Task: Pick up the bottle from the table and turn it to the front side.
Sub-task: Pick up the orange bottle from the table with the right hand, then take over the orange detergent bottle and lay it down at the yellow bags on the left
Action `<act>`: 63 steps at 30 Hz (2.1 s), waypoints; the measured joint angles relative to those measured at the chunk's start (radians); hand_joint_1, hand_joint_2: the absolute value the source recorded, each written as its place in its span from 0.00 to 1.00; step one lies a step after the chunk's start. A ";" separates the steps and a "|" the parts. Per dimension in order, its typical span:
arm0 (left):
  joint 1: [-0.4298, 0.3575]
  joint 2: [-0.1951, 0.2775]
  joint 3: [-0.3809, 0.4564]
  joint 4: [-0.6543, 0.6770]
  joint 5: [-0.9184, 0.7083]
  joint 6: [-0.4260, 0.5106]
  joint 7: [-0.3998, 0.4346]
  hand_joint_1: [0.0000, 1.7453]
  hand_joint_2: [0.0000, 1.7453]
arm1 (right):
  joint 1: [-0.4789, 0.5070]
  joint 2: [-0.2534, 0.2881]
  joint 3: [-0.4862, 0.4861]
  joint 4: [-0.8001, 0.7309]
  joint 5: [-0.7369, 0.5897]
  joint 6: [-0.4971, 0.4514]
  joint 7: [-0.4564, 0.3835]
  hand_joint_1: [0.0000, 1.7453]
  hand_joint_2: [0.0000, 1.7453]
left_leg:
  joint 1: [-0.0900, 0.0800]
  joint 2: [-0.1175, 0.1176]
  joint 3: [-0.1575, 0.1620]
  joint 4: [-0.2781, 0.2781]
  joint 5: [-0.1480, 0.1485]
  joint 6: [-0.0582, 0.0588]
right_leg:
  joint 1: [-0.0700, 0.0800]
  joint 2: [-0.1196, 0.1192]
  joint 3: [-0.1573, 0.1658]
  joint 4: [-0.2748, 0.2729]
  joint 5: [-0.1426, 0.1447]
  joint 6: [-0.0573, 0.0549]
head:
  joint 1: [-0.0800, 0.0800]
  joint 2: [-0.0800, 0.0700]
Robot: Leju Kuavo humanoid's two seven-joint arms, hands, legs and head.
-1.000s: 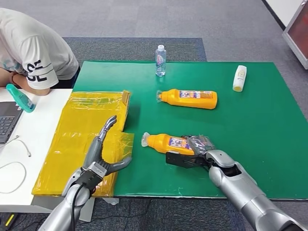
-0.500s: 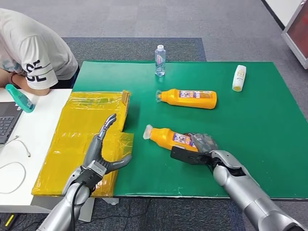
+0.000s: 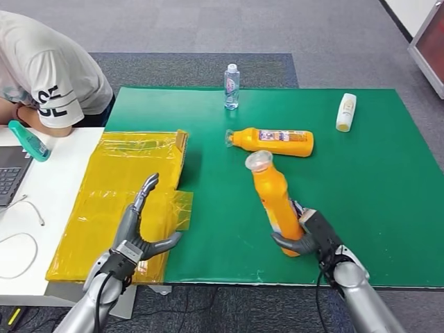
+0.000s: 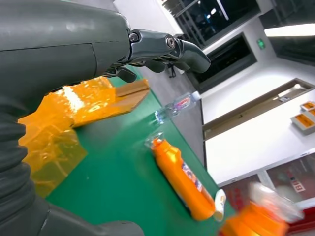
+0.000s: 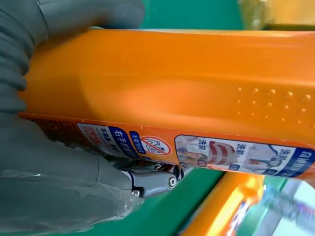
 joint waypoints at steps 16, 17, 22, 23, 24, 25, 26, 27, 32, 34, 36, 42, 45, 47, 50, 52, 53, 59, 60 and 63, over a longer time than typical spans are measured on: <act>-0.114 -0.019 0.039 0.252 0.290 -0.549 0.000 0.00 1.00 | 0.075 0.105 -0.026 -0.190 0.076 -0.021 -0.037 1.00 1.00 | 0.000 0.000 -0.006 0.000 0.003 -0.002 | 0.001 0.000 -0.007 0.001 0.001 -0.001 | 0.000 0.000; -0.127 -0.020 0.041 0.270 0.296 -0.581 0.000 0.00 1.00 | 0.071 0.111 -0.015 -0.192 0.090 -0.031 -0.038 1.00 1.00 | 0.000 0.000 -0.006 0.000 0.003 -0.002 | 0.001 0.000 -0.007 0.001 0.001 -0.001 | 0.000 0.000; -0.185 -0.021 0.042 0.347 0.282 -0.639 0.000 0.00 1.00 | 0.051 0.135 0.035 -0.197 0.154 -0.081 -0.041 1.00 1.00 | 0.000 0.000 -0.006 0.000 0.004 -0.002 | 0.001 0.000 -0.007 0.001 0.002 -0.001 | 0.000 0.000; -0.194 -0.021 0.042 0.359 0.278 -0.639 0.000 0.00 1.00 | 0.048 0.138 0.043 -0.197 0.163 -0.088 -0.040 1.00 1.00 | 0.000 0.000 -0.006 0.000 0.004 -0.001 | 0.001 0.000 -0.007 0.001 0.002 -0.001 | 0.000 0.000; -0.202 -0.021 0.042 0.370 0.273 -0.639 0.000 0.00 1.00 | 0.045 0.141 0.051 -0.197 0.172 -0.096 -0.039 1.00 1.00 | 0.000 0.000 -0.007 0.000 0.004 -0.001 | 0.001 0.000 -0.008 0.001 0.002 -0.001 | 0.000 0.000; -0.210 -0.021 0.042 0.380 0.269 -0.638 0.000 0.00 1.00 | 0.042 0.144 0.058 -0.197 0.182 -0.104 -0.037 1.00 1.00 | 0.000 0.000 -0.007 0.000 0.004 -0.001 | 0.001 0.000 -0.008 0.001 0.002 -0.001 | 0.000 0.000; -0.216 -0.021 0.042 0.390 0.265 -0.638 0.000 0.00 1.00 | 0.039 0.146 0.066 -0.197 0.193 -0.112 -0.035 1.00 1.00 | 0.000 0.000 -0.007 0.000 0.004 -0.001 | 0.001 0.000 -0.008 0.001 0.002 -0.001 | 0.000 0.000; -0.222 -0.021 0.042 0.398 0.262 -0.637 0.000 0.00 1.00 | 0.036 0.148 0.072 -0.197 0.204 -0.120 -0.033 1.00 1.00 | 0.000 0.000 -0.007 0.000 0.004 -0.001 | 0.001 0.000 -0.008 0.001 0.002 -0.001 | 0.000 0.000; -0.236 -0.021 0.040 0.412 0.258 -0.655 0.000 0.00 1.00 | 0.032 0.155 0.105 -0.196 0.252 -0.162 -0.025 1.00 1.00 | 0.000 0.000 -0.007 0.000 0.004 -0.001 | 0.001 0.000 -0.009 0.001 0.002 -0.001 | 0.000 0.000; -0.238 -0.021 0.037 0.412 0.266 -0.677 0.000 0.00 1.00 | 0.030 0.157 0.115 -0.196 0.263 -0.173 -0.022 1.00 1.00 | 0.000 0.000 -0.007 0.000 0.004 -0.001 | 0.001 0.000 -0.009 0.001 0.002 -0.001 | 0.000 0.000; -0.239 -0.021 0.033 0.412 0.281 -0.702 0.000 0.00 1.00 | 0.027 0.159 0.124 -0.195 0.276 -0.186 -0.019 1.00 1.00 | 0.000 0.000 -0.008 0.000 0.004 -0.001 | 0.001 0.000 -0.009 0.001 0.002 -0.001 | 0.000 0.000; -0.250 -0.021 0.014 0.401 0.332 -0.785 0.006 0.00 1.00 | 0.012 0.168 0.154 -0.185 0.339 -0.253 -0.014 1.00 1.00 | 0.000 0.000 -0.008 0.000 0.004 -0.002 | 0.001 0.000 -0.009 0.001 0.002 -0.001 | 0.000 0.000; -0.257 -0.021 0.000 0.392 0.346 -0.813 0.006 0.00 1.00 | 0.003 0.173 0.169 -0.174 0.348 -0.260 -0.012 1.00 1.00 | 0.000 0.000 -0.008 0.000 0.004 -0.002 | 0.001 0.000 -0.009 0.001 0.003 -0.001 | 0.000 0.000; -0.262 -0.020 -0.009 0.388 0.351 -0.826 0.005 0.00 1.00 | -0.002 0.177 0.177 -0.163 0.349 -0.260 -0.012 1.00 1.00 | 0.000 0.000 -0.008 0.000 0.004 -0.002 | 0.001 0.000 -0.009 0.001 0.003 -0.001 | 0.000 0.000; -0.270 -0.017 -0.025 0.379 0.351 -0.832 0.001 0.00 1.00 | -0.008 0.183 0.187 -0.145 0.349 -0.258 -0.012 1.00 1.00 | 0.000 0.000 -0.008 0.000 0.005 -0.002 | 0.001 0.000 -0.009 0.001 0.003 -0.001 | 0.000 0.000; -0.276 -0.017 -0.033 0.373 0.351 -0.834 0.000 0.00 1.00 | -0.012 0.188 0.193 -0.133 0.349 -0.257 -0.012 1.00 1.00 | 0.000 0.000 -0.008 0.000 0.005 -0.002 | 0.001 0.000 -0.009 0.001 0.003 -0.001 | 0.000 0.000; -0.280 -0.017 -0.037 0.371 0.351 -0.834 0.000 0.00 1.00 | -0.014 0.191 0.196 -0.128 0.349 -0.256 -0.011 1.00 1.00 | 0.000 0.000 -0.008 0.000 0.005 -0.002 | 0.001 0.000 -0.009 0.001 0.003 -0.001 | 0.000 0.000; -0.302 -0.020 -0.058 0.352 0.352 -0.829 0.000 0.00 1.00 | -0.023 0.201 0.218 -0.094 0.349 -0.241 -0.008 1.00 1.00 | 0.000 0.000 -0.008 0.000 0.005 -0.002 | 0.001 0.000 -0.009 0.001 0.003 -0.001 | 0.000 0.000; -0.304 -0.021 -0.061 0.349 0.352 -0.826 0.000 0.00 1.00 | -0.025 0.202 0.222 -0.087 0.349 -0.240 -0.008 1.00 1.00 | 0.000 0.000 -0.008 0.000 0.005 -0.002 | 0.001 0.000 -0.009 0.001 0.003 -0.001 | 0.000 0.000; -0.310 -0.023 -0.068 0.340 0.353 -0.818 0.000 0.00 1.00 | -0.029 0.205 0.232 -0.071 0.349 -0.235 -0.007 1.00 1.00 | 0.000 0.000 -0.008 0.000 0.005 -0.002 | 0.001 0.000 -0.009 0.001 0.003 -0.001 | 0.000 0.000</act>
